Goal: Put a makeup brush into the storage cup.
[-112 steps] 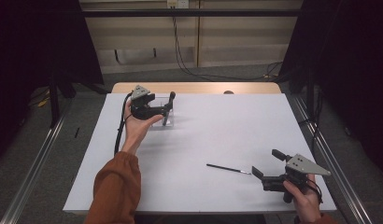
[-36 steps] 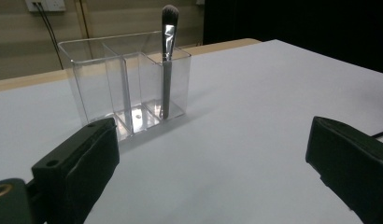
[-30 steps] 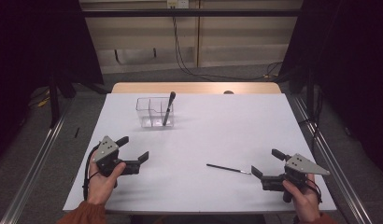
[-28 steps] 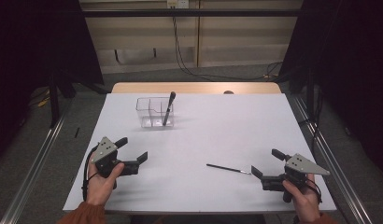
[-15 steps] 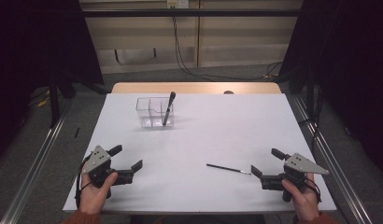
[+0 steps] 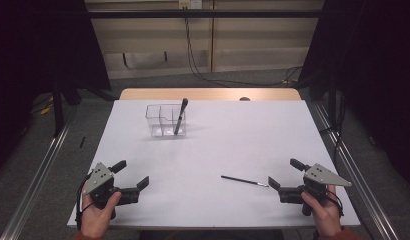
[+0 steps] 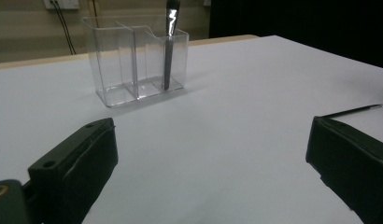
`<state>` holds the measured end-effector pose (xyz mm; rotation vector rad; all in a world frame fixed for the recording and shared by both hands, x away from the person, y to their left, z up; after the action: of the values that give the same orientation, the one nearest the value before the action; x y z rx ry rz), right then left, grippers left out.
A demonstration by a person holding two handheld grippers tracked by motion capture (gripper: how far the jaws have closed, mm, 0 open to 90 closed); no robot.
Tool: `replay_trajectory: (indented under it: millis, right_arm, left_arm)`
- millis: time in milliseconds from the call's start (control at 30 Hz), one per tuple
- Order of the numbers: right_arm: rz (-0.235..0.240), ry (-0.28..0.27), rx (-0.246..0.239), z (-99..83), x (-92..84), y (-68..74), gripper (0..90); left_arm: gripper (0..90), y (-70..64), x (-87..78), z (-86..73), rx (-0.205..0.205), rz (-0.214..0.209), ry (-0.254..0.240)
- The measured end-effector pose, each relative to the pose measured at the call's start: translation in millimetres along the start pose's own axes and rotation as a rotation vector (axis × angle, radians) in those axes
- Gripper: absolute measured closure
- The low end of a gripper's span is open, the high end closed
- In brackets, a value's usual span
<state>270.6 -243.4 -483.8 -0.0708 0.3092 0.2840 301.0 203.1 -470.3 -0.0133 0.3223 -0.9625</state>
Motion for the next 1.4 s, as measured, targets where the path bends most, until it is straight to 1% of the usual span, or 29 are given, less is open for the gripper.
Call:
replay_trajectory:
  millis: [33, 100, 133, 233, 300, 367, 400, 433, 533, 567, 600, 667, 733, 767, 800, 833, 867, 933, 1000, 1300, 1333, 1400]
  right_arm:
    - [-0.002, -0.002, -0.001, 0.2, -0.4, 0.1, 0.0]
    - [-0.008, -0.006, -0.004, 0.4, -0.1, 0.2, 0.0]
    - [-0.005, -0.004, -0.005, 0.3, -0.1, 0.6, 0.0]
    - [-0.006, -0.006, 0.001, 1.3, 1.0, 0.8, 0.0]
    - [-0.009, -0.003, 0.008, 1.6, 1.9, 0.6, 0.0]
    - [-0.012, -0.007, 0.007, 2.7, 2.6, 0.7, 0.0]
    - [-0.015, -0.011, 0.015, 3.7, 3.0, 1.1, 0.0]
    - [-0.016, -0.012, 0.013, 4.0, 3.2, 1.1, 0.0]
    - [-0.003, -0.019, 0.025, 6.6, 4.6, 2.6, 0.0]
    - [-0.004, -0.02, 0.019, 7.2, 5.1, 2.6, 0.0]
    - [-0.006, -0.024, 0.002, 8.5, 6.0, 3.1, 0.0]
    - [0.001, -0.034, 0.004, 11.4, 7.5, 4.6, 0.0]
    - [0.011, -0.033, 0.013, 14.5, 10.7, 6.1, 0.0]
    - [0.014, -0.031, 0.021, 15.7, 12.7, 6.5, 0.0]
    - [0.013, -0.029, 0.024, 16.6, 14.3, 7.0, 0.0]
    - [0.01, -0.026, 0.01, 16.8, 16.6, 6.7, 0.0]
    - [0.014, -0.022, 0.006, 17.5, 18.5, 7.2, 0.0]
    - [0.015, -0.017, 0.005, 19.5, 22.5, 7.1, 0.0]
    - [0.014, -0.013, 0.002, 21.0, 25.6, 6.8, 0.0]
    - [0.048, -0.009, -0.027, 30.3, 39.0, 14.7, 0.1]
    - [0.053, -0.005, -0.037, 31.2, 40.7, 16.0, 0.1]
    - [0.057, -0.002, -0.041, 32.9, 43.1, 17.5, 0.1]
  left_arm:
    - [2.6, 0.2, -1.2, 1.6, 0.015, 0.004, -0.001]
    - [2.2, -0.7, -1.7, 2.9, -0.008, -0.018, -0.016]
    - [2.2, 0.6, -2.3, 2.9, -0.016, -0.018, -0.021]
    - [2.2, 5.4, -2.7, 1.1, -0.013, -0.006, -0.013]
    - [2.2, 6.9, -2.8, 0.1, -0.024, -0.013, -0.014]
    - [2.2, 7.2, -3.6, -0.1, -0.022, -0.006, -0.013]
    - [2.2, 6.7, -3.7, 0.2, -0.024, -0.01, -0.015]
    - [2.2, 5.5, -3.4, 0.7, -0.029, -0.011, -0.019]
    - [2.2, 2.5, -2.0, 1.2, -0.018, -0.014, -0.011]
    - [2.2, 0.7, -0.4, 0.7, -0.018, -0.012, -0.008]
    - [2.2, -0.7, 0.6, 0.5, -0.016, -0.017, -0.006]
    - [2.4, -3.2, 1.9, 1.2, -0.055, -0.04, -0.026]
    - [2.6, -3.1, 1.8, 1.8, -0.022, -0.019, -0.014]
    - [2.6, -2.6, 1.3, 2.5, -0.023, -0.02, -0.018]
    - [2.6, -2.3, 1.7, 2.9, -0.039, -0.029, -0.032]
    - [2.7, -1.3, 1.2, 1.8, -0.032, -0.022, -0.019]
    - [2.6, -1.2, 1.2, 1.0, -0.031, -0.014, -0.015]
    - [2.6, -1.4, 0.9, 0.9, -0.042, -0.024, -0.021]
    - [2.6, -1.6, 0.7, 1.2, -0.025, -0.019, -0.015]
    - [2.6, -5.0, 2.3, 0.8, -0.014, -0.027, 0.002]
    - [2.6, -5.1, 2.2, 0.8, -0.006, -0.027, 0.007]
    - [2.6, -7.2, 2.8, 0.8, -0.001, -0.035, 0.012]
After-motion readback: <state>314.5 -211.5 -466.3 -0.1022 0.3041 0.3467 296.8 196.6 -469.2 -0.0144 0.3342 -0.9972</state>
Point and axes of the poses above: each handheld gripper's, and its own axes: x roughly forward along the jaws, z roughly out of its top, y roughly to its left, the point moved 8 cm from there along x, roughly forward along the jaws, and after that the axes turned 15 degrees about -z, right-handed, at the moved point
